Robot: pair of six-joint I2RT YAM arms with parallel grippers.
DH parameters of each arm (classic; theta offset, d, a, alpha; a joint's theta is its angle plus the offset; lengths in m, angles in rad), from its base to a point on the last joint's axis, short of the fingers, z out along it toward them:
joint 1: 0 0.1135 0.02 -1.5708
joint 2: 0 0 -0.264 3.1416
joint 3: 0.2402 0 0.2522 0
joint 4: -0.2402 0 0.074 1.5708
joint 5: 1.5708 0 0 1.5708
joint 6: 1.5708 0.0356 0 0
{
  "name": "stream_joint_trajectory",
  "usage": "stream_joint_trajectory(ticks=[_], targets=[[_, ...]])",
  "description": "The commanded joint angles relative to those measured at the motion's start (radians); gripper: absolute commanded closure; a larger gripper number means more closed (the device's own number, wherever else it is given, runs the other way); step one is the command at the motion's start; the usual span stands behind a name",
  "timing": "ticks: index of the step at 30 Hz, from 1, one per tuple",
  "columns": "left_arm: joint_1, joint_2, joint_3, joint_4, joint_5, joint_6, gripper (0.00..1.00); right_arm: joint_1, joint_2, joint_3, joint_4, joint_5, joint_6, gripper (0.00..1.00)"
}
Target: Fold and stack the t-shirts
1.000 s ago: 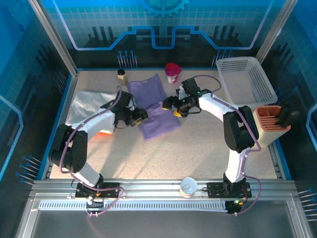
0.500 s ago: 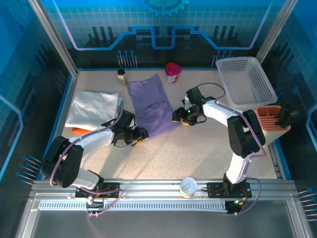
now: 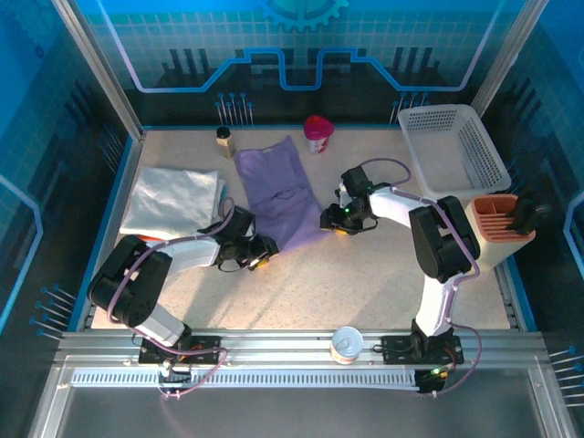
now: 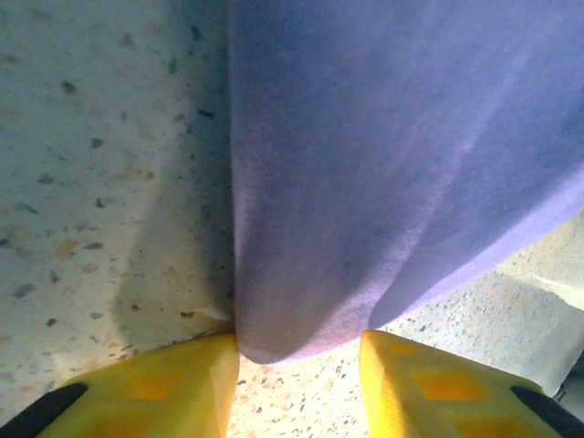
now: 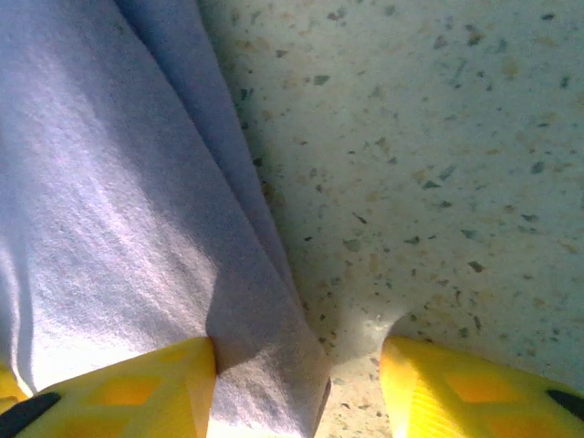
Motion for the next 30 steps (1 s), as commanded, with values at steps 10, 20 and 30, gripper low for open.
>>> stream_joint_trajectory(ticks=[10,20,30], targets=[[-0.010,0.035,0.054,-0.020,-0.089,0.036,0.77,0.059,0.033,-0.019,0.041,-0.073,0.025,0.61],[-0.010,0.026,0.102,-0.127,-0.124,0.091,0.94,0.060,-0.003,-0.042,0.012,-0.058,0.027,0.85],[-0.012,-0.126,0.058,-0.291,-0.126,0.130,1.00,0.048,-0.094,-0.101,-0.016,-0.063,0.033,1.00]])
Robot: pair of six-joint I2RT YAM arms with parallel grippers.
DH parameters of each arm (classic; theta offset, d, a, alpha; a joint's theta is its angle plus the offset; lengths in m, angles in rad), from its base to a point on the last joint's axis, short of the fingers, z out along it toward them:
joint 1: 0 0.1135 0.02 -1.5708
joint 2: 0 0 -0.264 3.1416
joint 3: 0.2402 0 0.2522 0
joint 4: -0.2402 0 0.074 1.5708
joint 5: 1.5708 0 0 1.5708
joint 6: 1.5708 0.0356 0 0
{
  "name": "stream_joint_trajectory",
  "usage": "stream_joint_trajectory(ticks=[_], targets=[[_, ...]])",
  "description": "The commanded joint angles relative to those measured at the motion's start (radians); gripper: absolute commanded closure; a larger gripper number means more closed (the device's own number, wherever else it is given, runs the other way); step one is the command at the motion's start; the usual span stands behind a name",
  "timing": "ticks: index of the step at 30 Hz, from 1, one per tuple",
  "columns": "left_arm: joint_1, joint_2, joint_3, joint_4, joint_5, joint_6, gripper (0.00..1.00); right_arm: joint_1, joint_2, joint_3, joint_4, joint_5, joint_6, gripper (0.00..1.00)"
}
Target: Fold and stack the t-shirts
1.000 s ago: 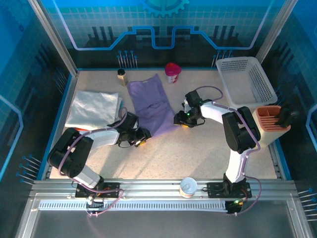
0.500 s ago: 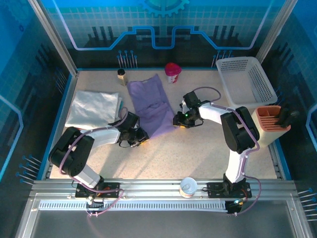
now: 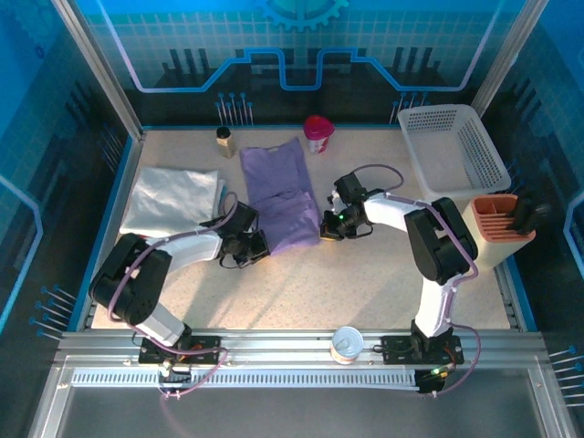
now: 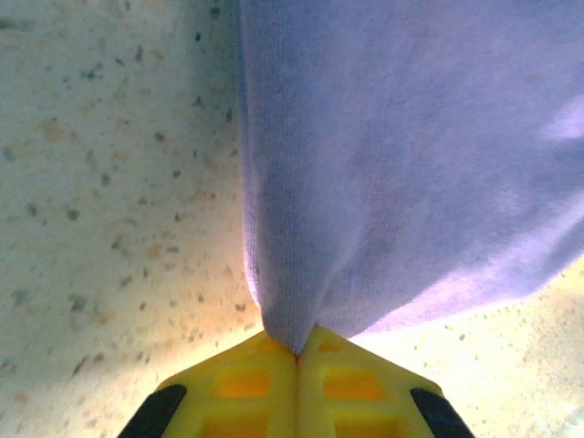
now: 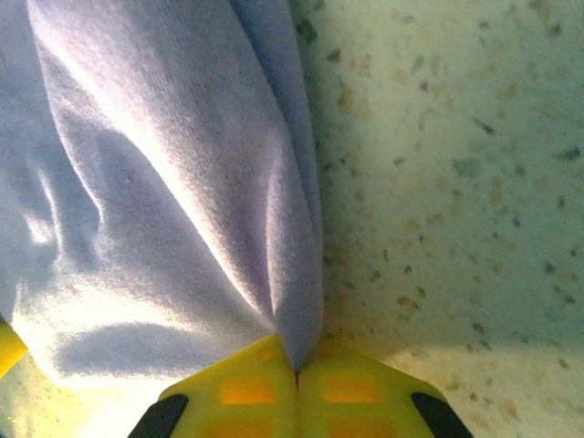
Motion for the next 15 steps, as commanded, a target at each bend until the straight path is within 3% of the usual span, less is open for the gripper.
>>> stream_joint_trajectory(ticks=[1,8,15], targets=[[-0.010,-0.101,-0.038,-0.091,-0.006,0.017,1.00,-0.002,-0.076,-0.041,-0.041,-0.014,0.009,1.00],[-0.075,-0.298,-0.140,-0.155,-0.020,-0.045,1.00,0.017,-0.217,-0.156,-0.031,0.022,0.016,1.00],[-0.205,-0.455,-0.206,-0.223,-0.067,-0.142,1.00,0.069,-0.342,-0.248,-0.092,0.059,0.019,1.00]])
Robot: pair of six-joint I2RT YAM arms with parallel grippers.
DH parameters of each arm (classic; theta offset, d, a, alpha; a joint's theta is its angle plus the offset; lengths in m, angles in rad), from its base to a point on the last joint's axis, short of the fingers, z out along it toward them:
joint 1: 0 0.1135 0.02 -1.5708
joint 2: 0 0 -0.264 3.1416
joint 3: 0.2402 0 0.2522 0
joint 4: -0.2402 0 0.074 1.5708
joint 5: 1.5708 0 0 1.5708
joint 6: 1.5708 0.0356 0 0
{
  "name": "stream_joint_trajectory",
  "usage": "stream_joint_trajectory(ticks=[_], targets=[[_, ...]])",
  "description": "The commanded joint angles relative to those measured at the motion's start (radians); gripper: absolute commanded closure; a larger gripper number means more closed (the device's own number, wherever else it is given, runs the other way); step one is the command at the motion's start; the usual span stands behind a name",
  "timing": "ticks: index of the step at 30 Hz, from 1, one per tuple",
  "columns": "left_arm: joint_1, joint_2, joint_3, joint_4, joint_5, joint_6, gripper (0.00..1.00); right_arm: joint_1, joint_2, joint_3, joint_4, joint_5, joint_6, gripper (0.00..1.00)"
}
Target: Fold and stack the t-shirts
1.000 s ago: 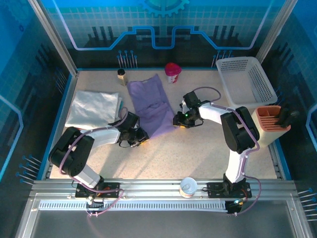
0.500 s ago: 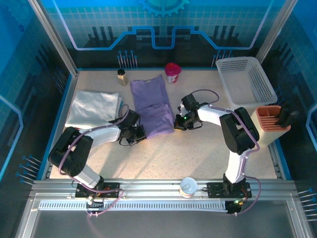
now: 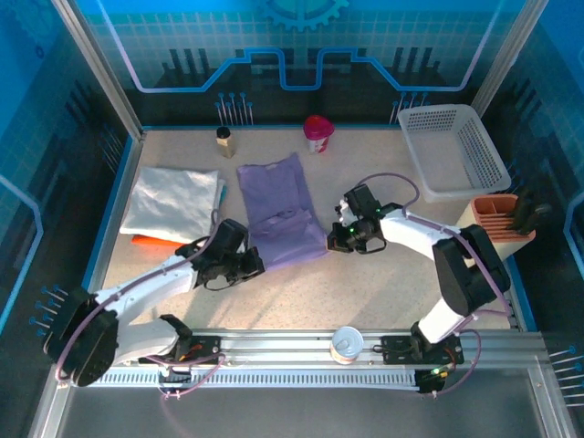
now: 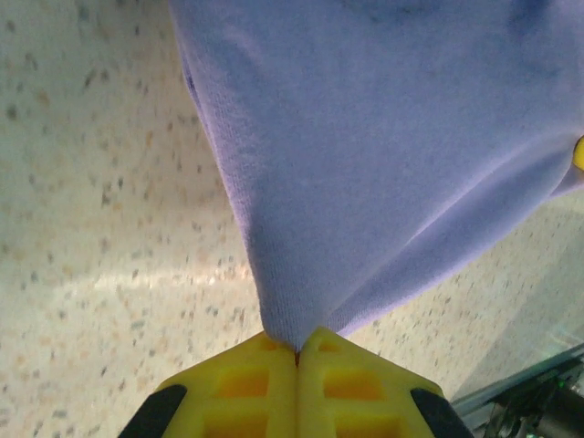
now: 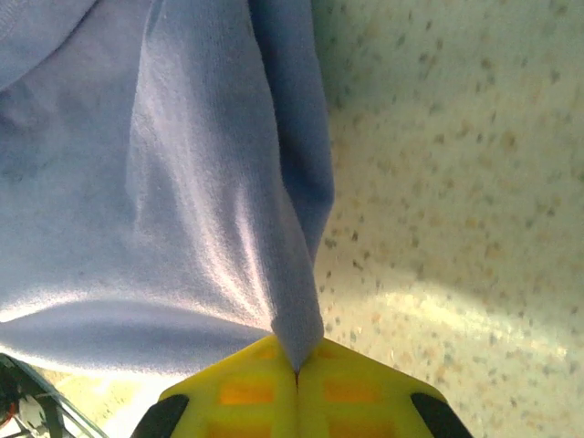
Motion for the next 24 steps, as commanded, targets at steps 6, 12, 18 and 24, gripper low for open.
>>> stream_joint_trajectory(ticks=[6,12,18,24], targets=[[-0.177,-0.123,-0.046,-0.154,-0.111,-0.150,1.00,0.042,-0.200,-0.143,-0.097,0.091,0.051,1.00],[-0.315,-0.176,-0.065,-0.172,-0.176,-0.260,1.00,0.066,-0.334,-0.207,-0.143,0.111,0.080,1.00],[-0.438,-0.187,-0.034,-0.191,-0.227,-0.351,1.00,0.089,-0.459,-0.222,-0.229,0.127,0.113,1.00],[-0.454,-0.195,0.079,-0.299,-0.242,-0.354,1.00,0.085,-0.541,-0.146,-0.332,0.137,0.138,1.00]])
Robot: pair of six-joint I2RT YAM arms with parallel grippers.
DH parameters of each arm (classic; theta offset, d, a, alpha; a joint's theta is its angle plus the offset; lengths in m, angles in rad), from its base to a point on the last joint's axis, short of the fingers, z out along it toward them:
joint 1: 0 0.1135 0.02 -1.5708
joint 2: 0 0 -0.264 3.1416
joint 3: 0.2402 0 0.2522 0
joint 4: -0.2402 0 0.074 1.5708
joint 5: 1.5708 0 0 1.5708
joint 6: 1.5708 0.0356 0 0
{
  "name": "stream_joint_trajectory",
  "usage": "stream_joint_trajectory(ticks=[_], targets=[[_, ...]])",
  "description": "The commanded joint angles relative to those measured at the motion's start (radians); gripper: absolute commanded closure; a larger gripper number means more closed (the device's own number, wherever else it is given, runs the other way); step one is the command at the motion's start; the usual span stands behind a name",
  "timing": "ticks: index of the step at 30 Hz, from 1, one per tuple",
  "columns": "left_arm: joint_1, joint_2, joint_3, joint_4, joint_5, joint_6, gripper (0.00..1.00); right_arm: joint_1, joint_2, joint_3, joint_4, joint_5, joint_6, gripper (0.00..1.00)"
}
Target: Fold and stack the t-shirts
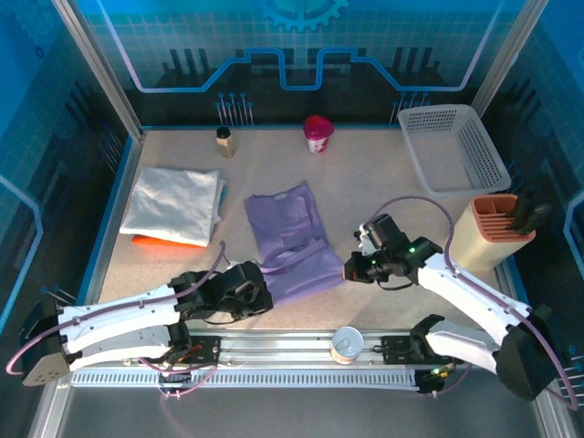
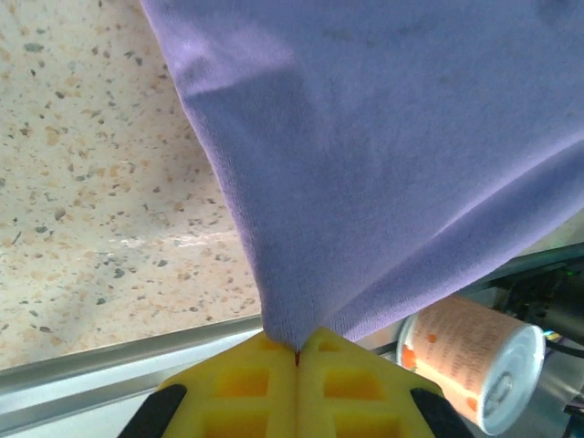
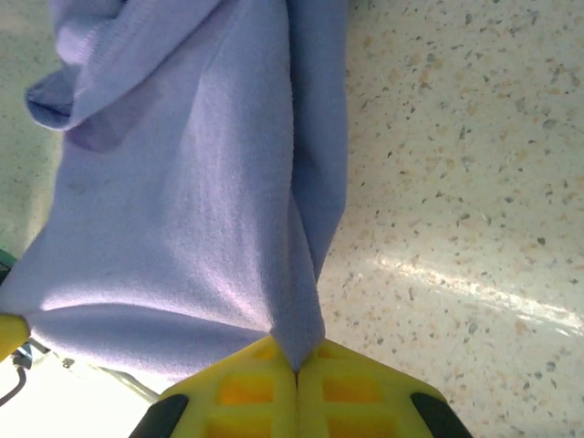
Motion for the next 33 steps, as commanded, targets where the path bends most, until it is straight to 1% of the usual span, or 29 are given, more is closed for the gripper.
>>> stream_joint_trajectory(ticks=[1,4,6,14,18,24,28,33], targets=[[-0.006,-0.019,0.080,-0.168,-0.055,-0.017,1.00,-0.004,-0.021,0.068,-0.113,0.056,0.030,1.00],[0.001,-0.025,0.137,-0.227,-0.082,0.001,1.00,-0.012,-0.005,0.106,-0.128,0.034,0.036,1.00],[0.021,-0.023,0.168,-0.252,-0.087,0.025,1.00,-0.018,0.010,0.122,-0.126,0.020,0.041,1.00],[0.123,-0.009,0.232,-0.261,-0.063,0.120,1.00,-0.067,0.064,0.183,-0.120,-0.016,0.036,1.00],[0.140,-0.003,0.219,-0.228,-0.042,0.122,1.00,-0.079,0.071,0.219,-0.133,-0.016,0.026,1.00],[0.177,0.001,0.213,-0.214,-0.026,0.124,1.00,-0.101,0.098,0.240,-0.112,-0.060,0.022,1.00],[0.229,0.004,0.225,-0.200,-0.009,0.151,1.00,-0.113,0.134,0.270,-0.099,-0.075,0.021,1.00],[0.308,0.051,0.271,-0.191,0.031,0.222,1.00,-0.129,0.187,0.317,-0.074,-0.091,0.022,1.00]])
